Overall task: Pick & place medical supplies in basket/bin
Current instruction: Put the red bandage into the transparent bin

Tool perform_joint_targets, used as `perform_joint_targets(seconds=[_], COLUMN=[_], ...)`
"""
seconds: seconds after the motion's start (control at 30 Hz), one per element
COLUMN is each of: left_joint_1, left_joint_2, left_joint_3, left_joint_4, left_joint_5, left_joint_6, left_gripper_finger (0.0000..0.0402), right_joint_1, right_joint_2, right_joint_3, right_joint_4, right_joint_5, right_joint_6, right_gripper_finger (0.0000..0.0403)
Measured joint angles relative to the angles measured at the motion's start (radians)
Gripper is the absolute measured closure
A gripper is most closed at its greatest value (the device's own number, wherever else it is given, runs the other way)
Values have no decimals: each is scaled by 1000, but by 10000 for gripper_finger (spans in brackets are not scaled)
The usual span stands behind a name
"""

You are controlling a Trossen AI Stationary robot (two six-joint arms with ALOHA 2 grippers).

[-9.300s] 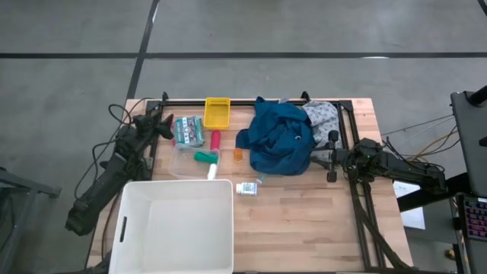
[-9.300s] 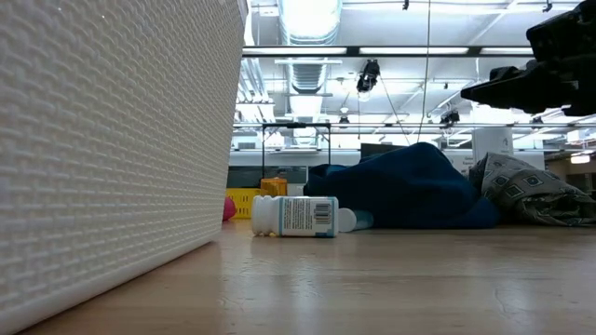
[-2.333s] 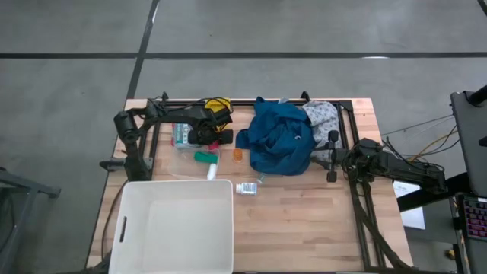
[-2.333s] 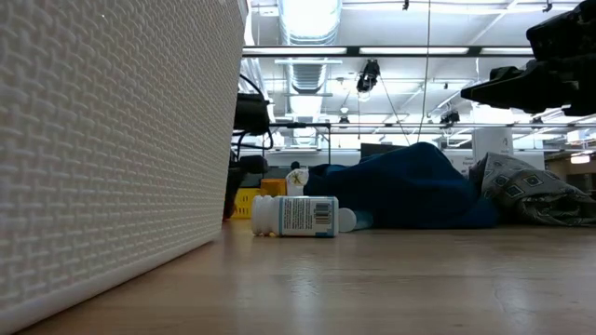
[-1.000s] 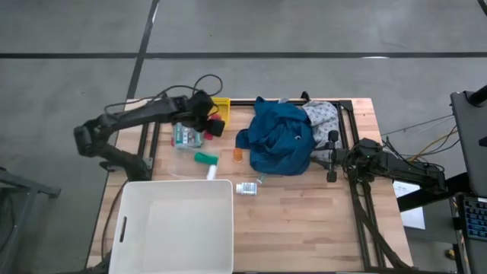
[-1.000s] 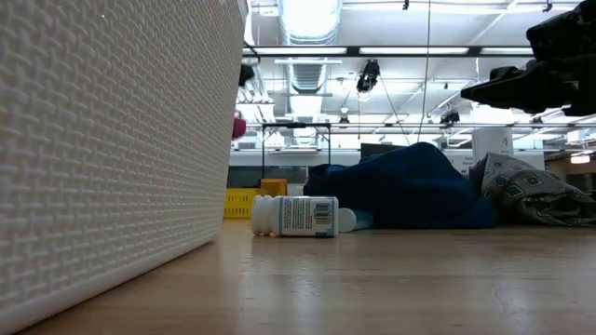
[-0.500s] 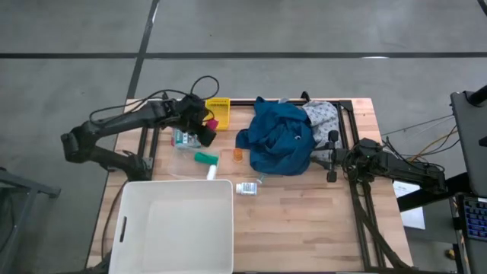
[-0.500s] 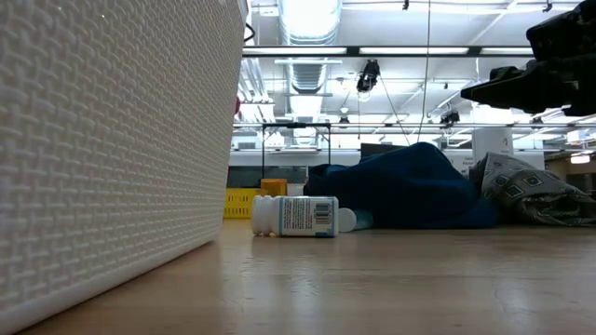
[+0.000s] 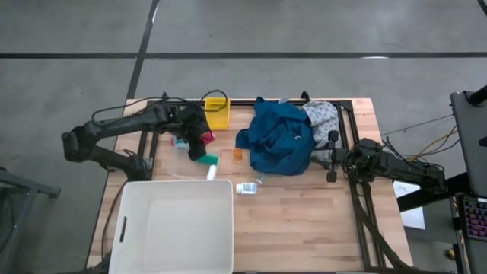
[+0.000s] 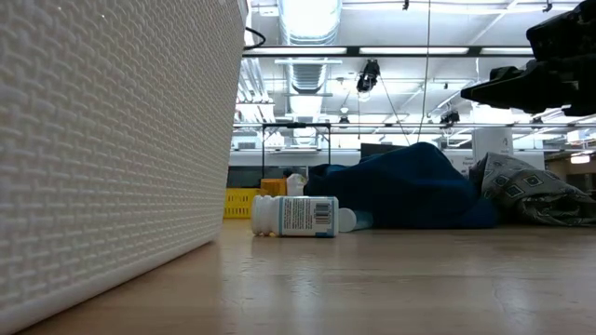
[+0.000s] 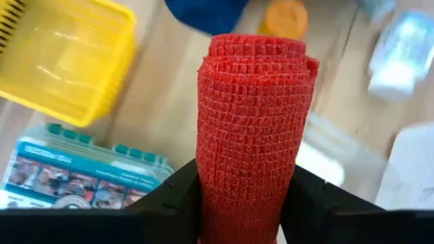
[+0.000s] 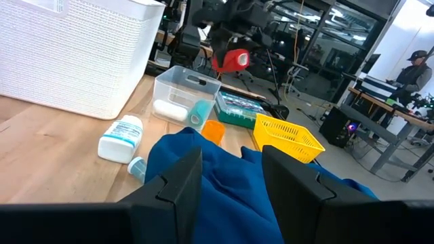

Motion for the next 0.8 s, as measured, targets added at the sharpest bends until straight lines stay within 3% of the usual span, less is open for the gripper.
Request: perform_joint_targets(seconds=[0.47,0.8], left_joint_1=[-105,-112], left_joint_2=[0,1], left_joint_3=[-188,-232], left_joint_4=[91,114], left_joint_5=[26,41], left_joint_6=[36,8], left_gripper_finger=[245,245], right_joint_1=[0,0], right_joint_2=[0,0], right_joint_3=[0,0], right_joint_4=[0,0], right_joint_5=[0,0], right_joint_6=[0,0], right_gripper_finger=[255,255])
